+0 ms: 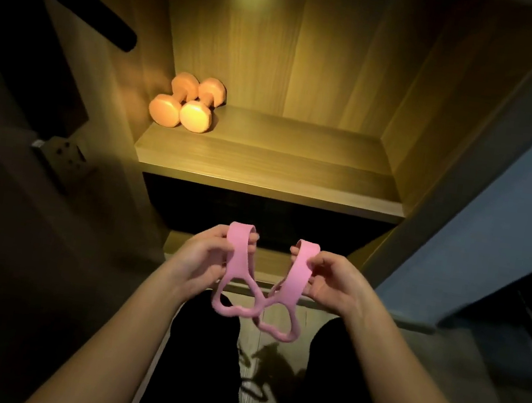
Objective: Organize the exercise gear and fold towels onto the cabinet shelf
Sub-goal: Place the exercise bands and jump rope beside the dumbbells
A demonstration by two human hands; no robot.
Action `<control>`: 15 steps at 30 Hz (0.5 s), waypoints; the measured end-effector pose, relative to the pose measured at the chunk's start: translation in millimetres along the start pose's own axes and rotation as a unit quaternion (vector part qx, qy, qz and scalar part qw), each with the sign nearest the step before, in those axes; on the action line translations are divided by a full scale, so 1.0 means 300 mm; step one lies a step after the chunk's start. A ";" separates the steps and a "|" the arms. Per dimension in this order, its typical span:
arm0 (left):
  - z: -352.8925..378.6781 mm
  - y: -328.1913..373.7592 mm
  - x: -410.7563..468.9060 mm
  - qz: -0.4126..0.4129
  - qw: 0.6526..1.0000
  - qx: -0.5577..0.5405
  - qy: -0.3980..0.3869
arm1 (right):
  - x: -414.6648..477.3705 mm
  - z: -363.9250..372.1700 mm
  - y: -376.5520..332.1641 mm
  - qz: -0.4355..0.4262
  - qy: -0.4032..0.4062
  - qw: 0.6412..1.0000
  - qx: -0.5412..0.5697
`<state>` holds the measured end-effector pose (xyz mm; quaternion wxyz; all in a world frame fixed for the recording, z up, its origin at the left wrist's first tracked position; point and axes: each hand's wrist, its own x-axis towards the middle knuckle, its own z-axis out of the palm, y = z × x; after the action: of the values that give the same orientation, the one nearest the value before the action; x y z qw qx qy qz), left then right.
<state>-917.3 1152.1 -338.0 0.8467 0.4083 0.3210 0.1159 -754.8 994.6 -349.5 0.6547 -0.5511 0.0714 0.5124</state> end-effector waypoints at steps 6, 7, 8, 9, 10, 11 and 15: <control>0.035 -0.032 -0.051 -0.110 0.992 -0.058 0.033 | -0.061 -0.001 0.044 0.040 0.040 0.997 0.056; 0.038 -0.036 -0.044 -0.107 0.991 -0.065 0.043 | -0.058 -0.003 0.047 0.038 0.040 0.997 0.057; 0.038 -0.040 -0.036 -0.104 0.990 -0.076 0.049 | -0.056 -0.005 0.048 0.035 0.037 0.997 0.058; 0.033 -0.045 -0.025 -0.105 0.989 -0.089 0.054 | -0.055 -0.008 0.046 0.034 0.031 0.997 0.059; 0.026 -0.046 -0.020 -0.106 0.988 -0.096 0.056 | -0.056 -0.012 0.042 0.035 0.020 0.997 0.061; 0.018 -0.049 -0.014 -0.105 0.988 -0.097 0.057 | -0.057 -0.016 0.038 0.038 0.006 0.997 0.066; 0.000 -0.048 -0.013 -0.081 0.995 -0.059 0.023 | -0.062 -0.026 0.038 0.035 -0.056 0.996 0.060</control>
<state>-921.3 1140.9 -347.2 0.8683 0.3273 0.3653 0.0747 -768.2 976.0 -347.6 0.6713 -0.4782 0.0843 0.5600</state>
